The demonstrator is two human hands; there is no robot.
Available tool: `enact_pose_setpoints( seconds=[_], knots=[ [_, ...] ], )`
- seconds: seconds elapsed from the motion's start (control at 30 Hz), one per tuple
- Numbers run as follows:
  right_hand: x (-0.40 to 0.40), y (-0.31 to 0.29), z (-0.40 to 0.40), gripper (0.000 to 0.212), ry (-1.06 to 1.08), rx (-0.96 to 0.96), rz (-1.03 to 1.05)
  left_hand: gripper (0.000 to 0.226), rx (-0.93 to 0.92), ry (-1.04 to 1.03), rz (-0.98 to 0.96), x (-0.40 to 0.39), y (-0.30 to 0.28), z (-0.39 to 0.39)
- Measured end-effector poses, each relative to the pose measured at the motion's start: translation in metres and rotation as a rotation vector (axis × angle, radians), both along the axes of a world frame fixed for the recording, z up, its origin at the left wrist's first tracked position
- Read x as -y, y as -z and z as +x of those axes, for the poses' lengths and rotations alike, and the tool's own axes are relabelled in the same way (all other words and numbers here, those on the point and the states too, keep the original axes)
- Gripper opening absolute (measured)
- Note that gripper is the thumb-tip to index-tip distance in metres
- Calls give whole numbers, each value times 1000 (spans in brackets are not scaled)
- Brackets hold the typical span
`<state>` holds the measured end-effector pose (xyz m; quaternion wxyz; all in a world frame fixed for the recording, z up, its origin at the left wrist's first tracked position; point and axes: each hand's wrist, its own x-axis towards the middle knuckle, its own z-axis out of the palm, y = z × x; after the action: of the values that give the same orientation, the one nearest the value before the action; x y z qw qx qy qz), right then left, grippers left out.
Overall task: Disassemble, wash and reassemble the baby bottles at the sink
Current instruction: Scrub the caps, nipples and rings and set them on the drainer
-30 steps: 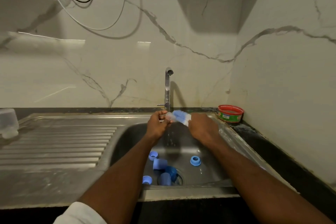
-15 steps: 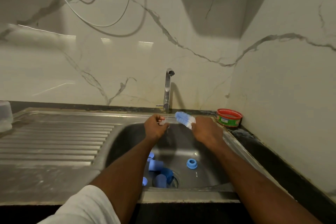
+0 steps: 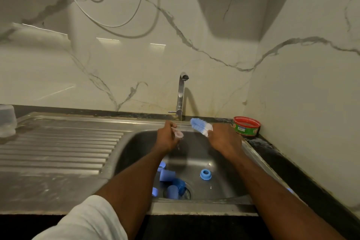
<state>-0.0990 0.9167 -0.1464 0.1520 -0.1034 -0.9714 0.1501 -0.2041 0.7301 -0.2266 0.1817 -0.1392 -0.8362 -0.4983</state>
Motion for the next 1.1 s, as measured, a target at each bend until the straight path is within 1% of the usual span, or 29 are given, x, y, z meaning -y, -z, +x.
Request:
enact_pose_setpoints(
  seconds=[0.07, 0.1, 0.13, 0.17, 0.2, 0.23, 0.27, 0.3, 0.33, 0.4, 0.47, 0.53, 0.6, 0.67, 0.77, 0.9, 0.97, 1.03, 1.1],
  knots=[
    [1, 1, -1, 35, 2, -27, 27, 39, -57, -80, -69, 1, -2, 0],
    [1, 0, 0, 34, 7, -37, 55, 37, -123, -108, -155, 2, -5, -1],
    [1, 0, 0, 33, 8, -49, 80, 35, -181, -120, -305, 3, -7, -1],
    [0, -1, 0, 34, 1, -51, 92, 34, -216, -130, -508, 3, -9, 1],
    [-1, -2, 2, 35, -12, -44, 103, 34, -237, -146, -723, 3, -10, 5],
    [-2, -4, 4, 38, -21, -34, 125, 35, -241, -159, -869, 3, -9, 6],
    [-2, -6, 6, 39, -30, -29, 159, 36, -234, -163, -938, 3, -7, 6],
    [-4, -7, 7, 38, -35, -18, 194, 37, -224, -159, -951, 2, -5, 4],
    [-5, -7, 8, 35, -33, -15, 234, 36, -219, -146, -922, 3, -3, 3],
    [-9, -5, 4, 33, -14, -35, 301, 34, -187, -103, -763, 4, -1, 0],
    [-9, -4, 3, 35, -15, -80, 331, 27, -169, -61, -607, 9, 1, -3],
    [-6, -5, 3, 38, -73, -101, 349, 21, -158, 16, -483, 16, -1, -2],
    [-1, -3, 4, 42, -144, -106, 358, 24, -168, 95, -386, 22, -3, 0],
    [2, -3, 5, 43, -170, -113, 341, 32, -166, 116, -318, 26, -7, 6],
    [-2, -3, 4, 44, -181, -129, 326, 38, -183, 105, -250, 28, -10, 6],
    [-6, -5, 4, 44, -236, -123, 300, 34, -243, 88, -235, 28, -13, 4],
    [-8, -8, 4, 45, -271, -135, 325, 30, -225, 89, -270, 29, -13, 3],
    [-11, -11, 4, 46, -293, -155, 395, 28, -219, 96, -328, 31, -13, 2],
    [-16, -13, 5, 47, -303, -177, 433, 27, -217, 114, -346, 33, -13, 0]
  ],
)
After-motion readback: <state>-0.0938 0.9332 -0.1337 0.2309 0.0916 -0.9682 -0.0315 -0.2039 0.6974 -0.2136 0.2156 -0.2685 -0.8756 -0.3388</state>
